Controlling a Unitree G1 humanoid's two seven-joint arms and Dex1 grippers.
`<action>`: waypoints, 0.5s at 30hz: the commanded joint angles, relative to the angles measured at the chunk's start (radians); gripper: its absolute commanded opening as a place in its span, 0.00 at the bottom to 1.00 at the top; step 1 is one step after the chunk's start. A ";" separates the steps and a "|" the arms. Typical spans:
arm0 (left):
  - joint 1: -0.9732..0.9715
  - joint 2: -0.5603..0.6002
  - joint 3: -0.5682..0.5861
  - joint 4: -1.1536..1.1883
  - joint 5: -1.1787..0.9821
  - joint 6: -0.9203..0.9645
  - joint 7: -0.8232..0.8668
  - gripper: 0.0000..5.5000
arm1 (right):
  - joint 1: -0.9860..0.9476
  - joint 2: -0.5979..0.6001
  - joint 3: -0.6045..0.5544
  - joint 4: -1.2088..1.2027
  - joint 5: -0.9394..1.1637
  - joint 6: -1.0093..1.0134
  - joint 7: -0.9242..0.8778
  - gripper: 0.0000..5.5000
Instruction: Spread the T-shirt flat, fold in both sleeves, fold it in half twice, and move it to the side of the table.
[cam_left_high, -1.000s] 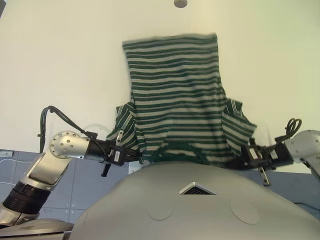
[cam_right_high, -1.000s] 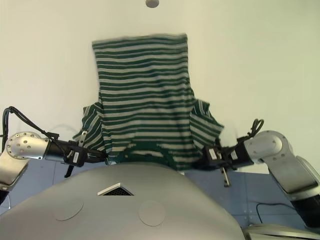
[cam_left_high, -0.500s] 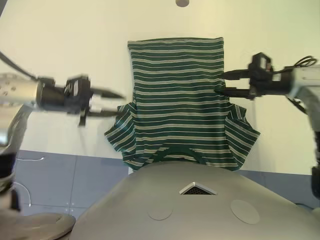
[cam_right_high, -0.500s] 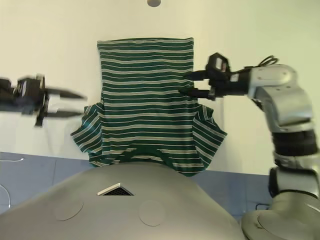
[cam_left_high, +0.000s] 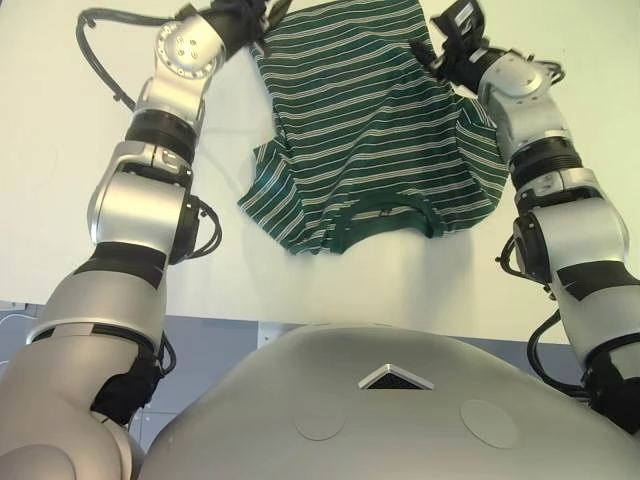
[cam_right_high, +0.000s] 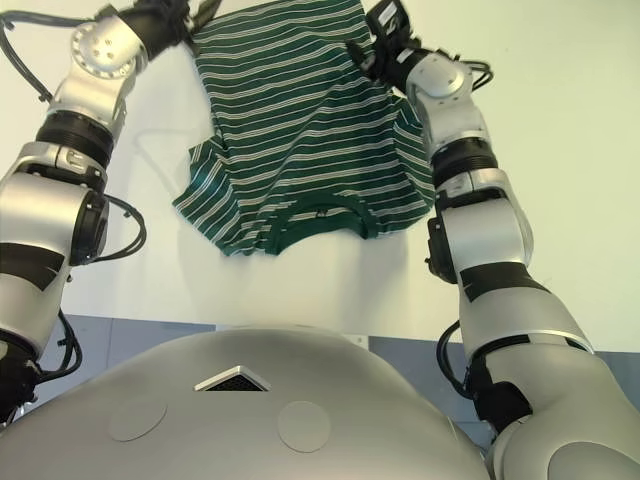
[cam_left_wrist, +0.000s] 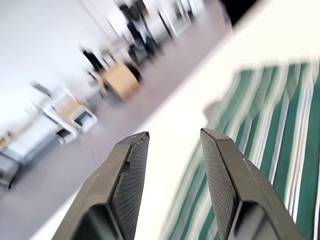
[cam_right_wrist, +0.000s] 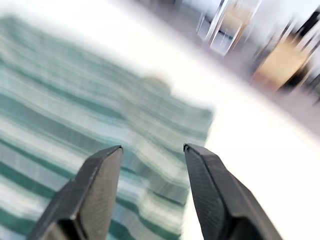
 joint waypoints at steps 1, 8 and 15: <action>0.427 0.151 0.129 -0.413 -0.154 0.152 -0.106 0.34 | 0.320 -0.141 -0.221 -0.345 0.181 0.180 0.042 0.41; 1.488 0.232 0.452 -1.443 -0.779 0.669 -0.085 0.47 | 1.039 -0.090 -0.566 -0.891 0.503 0.458 -0.046 0.41; 1.492 0.073 0.336 -1.502 -0.821 0.914 0.153 0.53 | 1.086 -0.034 -0.509 -0.819 0.455 0.556 -0.110 0.41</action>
